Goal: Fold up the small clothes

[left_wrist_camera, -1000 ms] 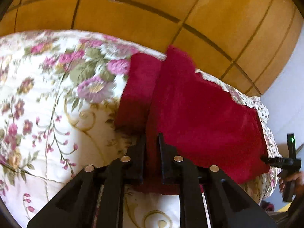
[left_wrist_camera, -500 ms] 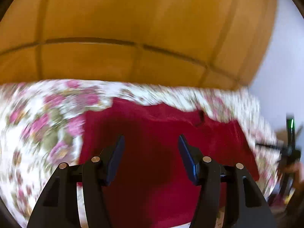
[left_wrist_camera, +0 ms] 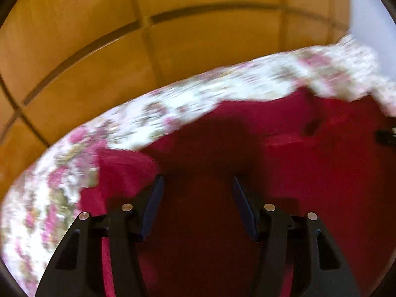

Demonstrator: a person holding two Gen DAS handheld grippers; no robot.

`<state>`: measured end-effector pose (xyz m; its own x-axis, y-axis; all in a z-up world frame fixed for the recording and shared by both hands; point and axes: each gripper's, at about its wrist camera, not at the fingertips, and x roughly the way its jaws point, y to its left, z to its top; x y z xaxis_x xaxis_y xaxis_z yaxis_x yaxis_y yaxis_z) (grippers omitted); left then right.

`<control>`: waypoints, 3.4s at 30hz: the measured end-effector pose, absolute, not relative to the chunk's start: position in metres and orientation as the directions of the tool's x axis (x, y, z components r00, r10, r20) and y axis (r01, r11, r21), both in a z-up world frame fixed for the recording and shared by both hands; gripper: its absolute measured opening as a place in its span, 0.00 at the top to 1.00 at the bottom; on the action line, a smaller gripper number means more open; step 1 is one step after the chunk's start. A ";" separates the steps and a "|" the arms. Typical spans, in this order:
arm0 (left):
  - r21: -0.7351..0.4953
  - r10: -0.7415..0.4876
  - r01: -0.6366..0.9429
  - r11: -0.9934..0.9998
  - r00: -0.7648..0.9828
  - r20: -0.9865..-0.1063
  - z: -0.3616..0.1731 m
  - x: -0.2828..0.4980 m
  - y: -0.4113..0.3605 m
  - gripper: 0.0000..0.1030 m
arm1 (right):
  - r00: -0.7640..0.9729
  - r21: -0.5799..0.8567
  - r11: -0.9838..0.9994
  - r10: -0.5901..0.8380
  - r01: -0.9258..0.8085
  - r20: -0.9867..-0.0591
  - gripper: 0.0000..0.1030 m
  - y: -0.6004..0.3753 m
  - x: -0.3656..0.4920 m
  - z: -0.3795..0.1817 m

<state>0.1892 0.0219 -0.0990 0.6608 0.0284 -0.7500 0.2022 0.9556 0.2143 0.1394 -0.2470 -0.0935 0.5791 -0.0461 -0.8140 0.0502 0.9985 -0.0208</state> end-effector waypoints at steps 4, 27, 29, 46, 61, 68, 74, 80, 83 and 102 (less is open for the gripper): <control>0.157 0.020 0.133 0.979 0.699 -0.715 -0.113 0.203 0.051 0.45 | 0.593 -0.048 0.997 -0.079 0.067 -0.802 0.02 -0.250 0.161 -0.113; 0.158 0.032 0.102 0.982 0.735 -0.678 -0.105 0.183 0.057 0.22 | 0.584 0.027 0.983 -0.086 0.183 -0.807 0.02 -0.273 0.170 -0.122; 0.156 0.035 0.096 0.983 0.738 -0.674 -0.101 0.172 0.061 0.21 | 0.583 0.027 0.983 -0.086 0.182 -0.808 0.02 -0.272 0.170 -0.122; -0.020 -0.025 0.015 1.000 0.680 -0.732 -0.125 0.168 0.104 0.03 | 0.580 0.054 0.982 -0.062 0.181 -0.813 0.02 -0.276 0.160 -0.108; -0.281 -0.125 -0.088 0.956 0.743 -0.657 -0.104 0.108 0.143 0.03 | 0.606 -0.024 0.998 0.012 -0.051 -0.795 0.02 -0.227 0.066 -0.070; -0.385 -0.195 -0.100 0.918 0.730 -0.655 -0.114 0.072 0.164 0.03 | 0.609 -0.019 0.990 0.070 -0.139 -0.790 0.02 -0.188 0.033 -0.066; -0.474 -0.261 -0.112 0.873 0.713 -0.651 -0.122 0.060 0.177 0.03 | 0.606 -0.049 0.983 0.068 -0.174 -0.792 0.02 -0.163 0.025 -0.076; -0.469 -0.307 -0.056 0.882 0.686 -0.660 -0.123 0.064 0.166 0.03 | 0.578 -0.053 0.987 0.044 -0.151 -0.815 0.02 -0.154 0.027 -0.100; -0.478 -0.324 -0.049 0.877 0.675 -0.663 -0.122 0.071 0.163 0.03 | 0.566 -0.084 0.986 0.013 -0.145 -0.824 0.02 -0.150 0.029 -0.120; -0.586 -0.355 -0.128 0.800 0.686 -0.635 -0.131 0.096 0.176 0.36 | 0.595 -0.101 0.986 -0.001 -0.136 -0.804 0.02 -0.151 0.024 -0.122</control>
